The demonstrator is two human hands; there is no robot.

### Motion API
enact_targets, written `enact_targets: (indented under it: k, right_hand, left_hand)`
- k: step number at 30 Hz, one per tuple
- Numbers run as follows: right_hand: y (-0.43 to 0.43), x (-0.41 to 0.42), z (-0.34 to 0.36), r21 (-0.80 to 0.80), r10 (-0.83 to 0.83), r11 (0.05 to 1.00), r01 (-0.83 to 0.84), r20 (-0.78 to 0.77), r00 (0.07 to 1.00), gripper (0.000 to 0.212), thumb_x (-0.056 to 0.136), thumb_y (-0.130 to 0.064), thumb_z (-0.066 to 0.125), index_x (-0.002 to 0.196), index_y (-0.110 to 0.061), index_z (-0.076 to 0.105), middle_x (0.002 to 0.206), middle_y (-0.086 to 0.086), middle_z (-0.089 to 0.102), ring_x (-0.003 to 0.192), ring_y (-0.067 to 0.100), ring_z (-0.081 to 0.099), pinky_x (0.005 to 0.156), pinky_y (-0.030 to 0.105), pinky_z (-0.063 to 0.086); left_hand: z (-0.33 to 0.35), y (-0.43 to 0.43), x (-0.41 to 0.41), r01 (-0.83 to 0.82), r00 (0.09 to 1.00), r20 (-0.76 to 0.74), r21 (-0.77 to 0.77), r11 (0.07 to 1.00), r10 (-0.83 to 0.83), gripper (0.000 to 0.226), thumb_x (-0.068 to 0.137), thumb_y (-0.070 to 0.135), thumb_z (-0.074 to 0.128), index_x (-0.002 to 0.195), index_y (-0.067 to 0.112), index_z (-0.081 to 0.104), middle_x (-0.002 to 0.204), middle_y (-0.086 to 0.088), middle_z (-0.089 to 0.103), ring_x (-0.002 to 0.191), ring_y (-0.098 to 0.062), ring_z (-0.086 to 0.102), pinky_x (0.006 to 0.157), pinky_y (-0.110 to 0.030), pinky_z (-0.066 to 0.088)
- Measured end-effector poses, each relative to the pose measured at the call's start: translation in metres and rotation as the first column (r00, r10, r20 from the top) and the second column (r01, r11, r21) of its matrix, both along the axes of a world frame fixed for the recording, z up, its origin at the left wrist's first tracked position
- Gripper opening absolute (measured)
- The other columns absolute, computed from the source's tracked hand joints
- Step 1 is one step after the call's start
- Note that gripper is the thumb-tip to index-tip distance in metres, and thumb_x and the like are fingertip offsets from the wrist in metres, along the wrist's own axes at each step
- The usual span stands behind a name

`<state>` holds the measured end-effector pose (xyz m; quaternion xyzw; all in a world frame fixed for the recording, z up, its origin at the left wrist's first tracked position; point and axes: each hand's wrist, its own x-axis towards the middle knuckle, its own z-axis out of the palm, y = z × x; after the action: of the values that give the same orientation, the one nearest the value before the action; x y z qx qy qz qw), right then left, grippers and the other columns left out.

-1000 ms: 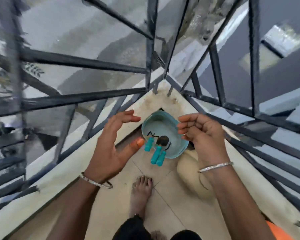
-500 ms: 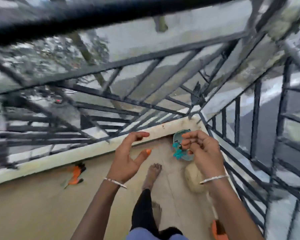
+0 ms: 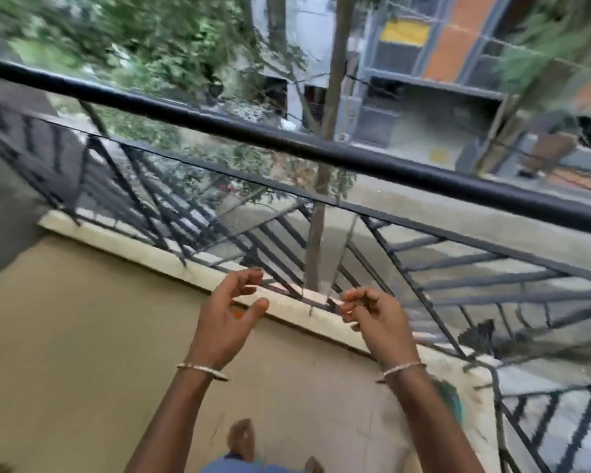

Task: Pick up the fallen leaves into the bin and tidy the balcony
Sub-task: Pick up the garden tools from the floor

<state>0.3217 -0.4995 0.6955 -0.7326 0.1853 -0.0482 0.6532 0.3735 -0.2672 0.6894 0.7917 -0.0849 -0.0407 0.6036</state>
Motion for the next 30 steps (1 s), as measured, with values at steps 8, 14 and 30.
enact_targets:
  k: [8, 14, 30]
  right_hand:
    - [0.131, 0.106, 0.007, -0.037, 0.257, 0.966, -0.255, 0.042, 0.966, 0.037, 0.081, 0.018, 0.040, 0.086, -0.005, 0.069, 0.075, 0.007, 0.070, 0.068, 0.013, 0.063, 0.059, 0.017, 0.048]
    - [0.216, 0.164, -0.012, -0.041, 0.351, 0.936, -0.350, 0.008, 0.937, 0.037, 0.081, 0.018, 0.042, 0.087, -0.006, 0.069, 0.075, 0.003, 0.070, 0.063, 0.011, 0.062, 0.056, 0.016, 0.046]
    - [0.286, 0.295, -0.234, -0.223, 0.286, 0.880, -0.419, -0.456, 0.843, 0.027, 0.086, 0.012, 0.049, 0.088, -0.005, 0.070, 0.079, 0.006, 0.070, 0.059, 0.008, 0.063, 0.053, 0.014, 0.048]
  left_hand:
    - [-0.007, 0.130, 0.035, -0.285, 0.953, -0.092, 0.038, 0.958, 0.287, 0.033, 0.074, 0.031, 0.068, 0.107, 0.034, 0.063, 0.102, 0.024, 0.068, 0.094, 0.000, 0.065, 0.088, -0.043, 0.051]
    - [-0.022, 0.214, 0.073, -0.415, 0.899, -0.140, 0.023, 0.910, 0.414, 0.028, 0.075, 0.029, 0.070, 0.103, 0.031, 0.064, 0.098, 0.020, 0.070, 0.086, -0.005, 0.066, 0.080, -0.036, 0.052]
    - [-0.222, 0.275, 0.170, -0.620, 0.607, -0.538, 0.142, 0.772, 0.586, 0.019, 0.084, 0.005, 0.070, 0.090, 0.023, 0.068, 0.090, 0.007, 0.071, 0.084, -0.012, 0.066, 0.072, -0.016, 0.049]
